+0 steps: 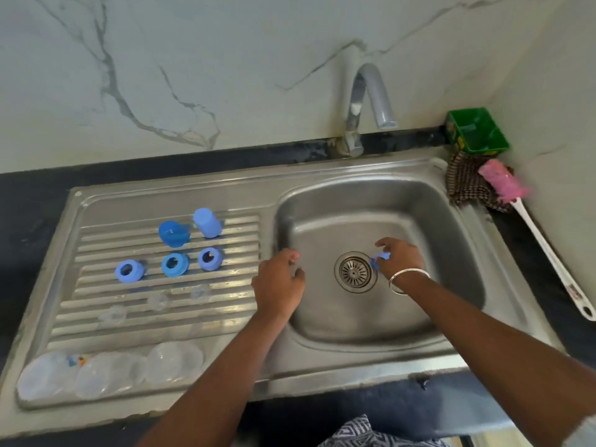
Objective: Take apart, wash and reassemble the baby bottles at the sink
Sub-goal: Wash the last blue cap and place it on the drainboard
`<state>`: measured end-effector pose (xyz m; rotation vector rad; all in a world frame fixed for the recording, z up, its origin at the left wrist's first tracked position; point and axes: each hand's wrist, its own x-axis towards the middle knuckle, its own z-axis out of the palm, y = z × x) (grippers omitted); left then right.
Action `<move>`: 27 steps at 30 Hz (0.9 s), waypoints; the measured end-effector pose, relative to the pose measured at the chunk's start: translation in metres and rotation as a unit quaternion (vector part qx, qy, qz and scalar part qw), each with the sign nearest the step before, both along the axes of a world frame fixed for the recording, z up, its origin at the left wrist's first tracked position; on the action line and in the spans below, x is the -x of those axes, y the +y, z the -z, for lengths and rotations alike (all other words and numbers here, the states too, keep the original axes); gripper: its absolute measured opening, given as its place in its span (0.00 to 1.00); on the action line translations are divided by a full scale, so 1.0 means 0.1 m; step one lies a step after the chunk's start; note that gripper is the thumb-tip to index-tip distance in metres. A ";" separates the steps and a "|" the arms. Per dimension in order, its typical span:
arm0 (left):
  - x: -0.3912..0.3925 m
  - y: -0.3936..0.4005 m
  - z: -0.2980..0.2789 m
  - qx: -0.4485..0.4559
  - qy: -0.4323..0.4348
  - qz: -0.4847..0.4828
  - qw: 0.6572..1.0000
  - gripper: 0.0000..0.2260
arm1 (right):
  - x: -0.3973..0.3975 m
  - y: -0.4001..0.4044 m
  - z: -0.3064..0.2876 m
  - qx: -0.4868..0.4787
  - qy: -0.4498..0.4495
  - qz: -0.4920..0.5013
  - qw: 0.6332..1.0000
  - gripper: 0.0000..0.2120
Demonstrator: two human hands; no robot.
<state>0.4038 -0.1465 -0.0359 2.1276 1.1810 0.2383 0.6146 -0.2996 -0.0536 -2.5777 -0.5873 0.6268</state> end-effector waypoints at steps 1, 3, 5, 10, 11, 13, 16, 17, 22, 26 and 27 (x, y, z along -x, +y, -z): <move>-0.04 -0.04 -0.01 -0.004 0.009 0.010 1.000 0.12 | -0.07 -0.05 0.04 0.031 -0.007 -0.031 0.999 0.18; -0.16 -0.12 -0.01 -0.018 0.047 0.039 0.998 0.12 | -0.23 -0.14 0.12 0.082 -0.004 -0.104 0.991 0.22; -0.28 -0.19 0.01 -0.007 0.060 0.044 0.997 0.12 | -0.38 -0.18 0.21 0.118 0.004 -0.162 0.980 0.25; -0.50 -0.32 0.11 0.039 0.061 0.024 0.997 0.11 | -0.64 -0.15 0.45 0.215 -0.040 -0.304 0.927 0.31; -0.53 -0.35 0.12 0.046 0.060 0.021 0.997 0.11 | -0.66 -0.15 0.48 0.219 -0.051 -0.325 0.919 0.30; -0.61 -0.38 0.18 0.059 0.062 0.014 0.996 0.11 | -0.70 -0.14 0.56 0.222 -0.075 -0.361 0.903 0.27; -0.71 -0.42 0.24 0.081 0.054 -0.003 0.995 0.11 | -0.73 -0.15 0.68 0.212 -0.081 -0.369 0.901 0.26; -0.74 -0.44 0.25 0.088 0.051 -0.006 0.995 0.10 | -0.71 -0.17 0.69 0.210 -0.083 -0.371 0.901 0.26; -0.92 -0.50 0.30 0.139 0.043 -0.041 0.988 0.08 | -0.70 -0.22 0.84 0.155 -0.040 -0.304 0.939 0.20; -1.09 -0.54 0.23 0.215 0.024 -0.102 0.971 0.04 | -0.51 -0.08 0.59 0.014 0.182 -0.050 0.982 0.23; -1.14 -0.55 0.21 0.238 0.030 -0.117 0.964 0.03 | -0.45 -0.02 0.48 -0.045 0.268 0.054 0.961 0.20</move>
